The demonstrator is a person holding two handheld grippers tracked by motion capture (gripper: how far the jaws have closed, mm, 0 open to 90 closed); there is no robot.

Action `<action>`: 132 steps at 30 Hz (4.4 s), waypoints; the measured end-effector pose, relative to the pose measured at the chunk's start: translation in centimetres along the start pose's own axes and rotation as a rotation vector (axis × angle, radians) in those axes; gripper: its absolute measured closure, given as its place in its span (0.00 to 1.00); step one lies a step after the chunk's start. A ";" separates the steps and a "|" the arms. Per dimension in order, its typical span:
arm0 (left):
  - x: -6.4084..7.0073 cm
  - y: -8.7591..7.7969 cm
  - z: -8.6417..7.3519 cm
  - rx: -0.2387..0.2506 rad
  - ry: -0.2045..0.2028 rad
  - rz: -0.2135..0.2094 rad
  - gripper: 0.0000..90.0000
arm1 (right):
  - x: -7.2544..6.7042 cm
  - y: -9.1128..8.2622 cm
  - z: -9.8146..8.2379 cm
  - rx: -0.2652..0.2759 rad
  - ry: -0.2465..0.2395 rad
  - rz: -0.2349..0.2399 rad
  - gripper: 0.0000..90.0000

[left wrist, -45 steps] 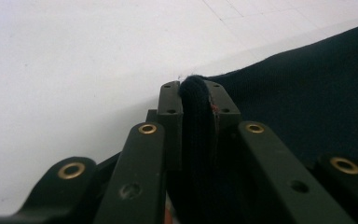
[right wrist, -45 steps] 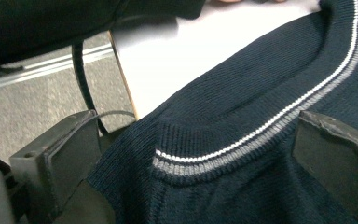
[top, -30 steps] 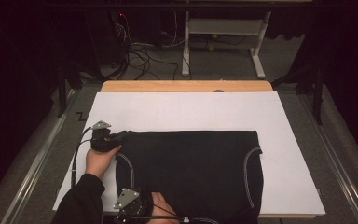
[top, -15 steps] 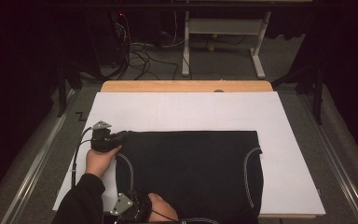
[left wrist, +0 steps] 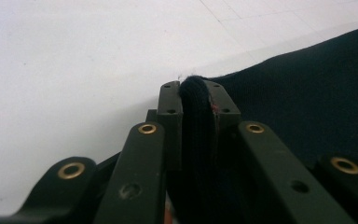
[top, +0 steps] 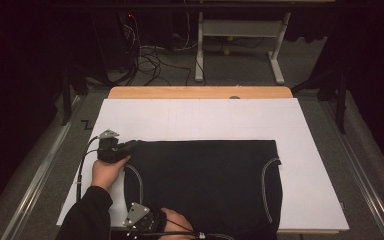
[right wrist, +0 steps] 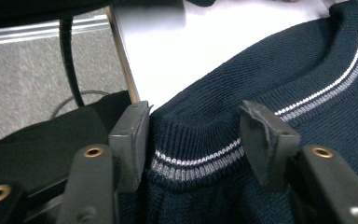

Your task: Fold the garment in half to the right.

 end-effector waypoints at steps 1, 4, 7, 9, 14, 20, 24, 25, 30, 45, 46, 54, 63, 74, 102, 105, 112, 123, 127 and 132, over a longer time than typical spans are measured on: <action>0.0 0.0 0.0 0.000 -0.001 0.000 0.83 | 0.1 -0.1 0.0 0.007 0.011 0.005 0.61; 0.0 0.0 0.0 -0.001 0.000 0.001 0.83 | 0.7 -0.3 -0.1 0.013 0.030 -0.006 0.71; 0.0 0.0 0.0 -0.002 -0.002 0.000 0.83 | 0.8 -0.3 -0.2 0.010 0.027 -0.024 0.77; 0.0 0.0 0.0 -0.002 -0.002 0.001 0.83 | 0.9 -0.4 -0.2 0.009 0.031 -0.028 0.79; 0.0 0.0 0.0 -0.003 -0.002 0.001 0.83 | 1.2 -0.6 -0.2 0.008 0.042 -0.023 0.82; -0.1 0.0 0.0 -0.006 0.000 0.003 0.83 | 1.4 -1.2 -0.1 0.029 0.048 -0.012 0.84; -0.1 0.0 0.0 -0.004 -0.002 0.003 0.83 | 1.7 -1.9 0.0 0.058 0.059 -0.007 0.84; -0.1 0.1 0.0 -0.002 -0.005 0.003 0.83 | 1.8 -2.2 0.1 0.065 0.060 -0.010 0.85; -0.2 0.1 0.1 -0.008 -0.023 0.000 0.83 | 2.2 -3.2 0.1 0.095 0.064 -0.017 0.85; 0.5 -0.6 1.7 0.057 -0.120 0.026 0.83 | 3.8 -6.2 0.7 0.188 0.067 -0.049 0.85; 0.7 -0.8 2.0 0.066 -0.128 0.025 0.83 | 4.0 -6.5 0.7 0.196 0.069 -0.052 0.85; 2.1 -1.7 4.6 0.124 -0.116 0.068 0.83 | 5.1 -8.4 1.1 0.249 0.074 -0.068 0.85; 2.1 -2.8 5.5 0.128 -0.150 0.087 0.83 | 5.0 -8.9 2.0 0.280 0.060 -0.057 0.85; 0.8 -3.4 5.5 0.145 -0.180 0.101 0.83 | 4.5 -8.1 3.3 0.279 0.046 -0.044 0.85; -6.4 -10.4 2.3 0.191 -0.242 0.175 0.83 | 0.9 -3.6 9.9 0.304 -0.028 0.027 0.85; -5.8 -10.3 2.5 0.190 -0.240 0.170 0.83 | 1.0 -3.9 9.6 0.306 -0.024 0.028 0.84; -3.2 -9.5 4.2 0.176 -0.199 0.168 0.83 | 2.0 -5.7 7.8 0.346 0.009 0.012 0.84; 3.3 -5.5 7.3 0.123 -0.116 0.145 0.83 | 4.5 -9.7 2.4 0.422 0.080 -0.011 0.84; 5.8 -3.3 8.1 0.103 -0.083 0.138 0.83 | 5.2 -10.5 0.0 0.433 0.109 -0.020 0.84; 8.4 -1.1 8.8 0.078 -0.048 0.130 0.83 | 6.0 -11.6 -2.6 0.439 0.137 -0.039 0.84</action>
Point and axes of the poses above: each handheld gripper's, and its own axes: y roughly forward along the jaws, z roughly out of its top, x roughly to its right, the point moved 6 cm from there along y, roughly forward along the jaws, and after that the axes turned 6 degrees about -x, right-handed, at the moved point
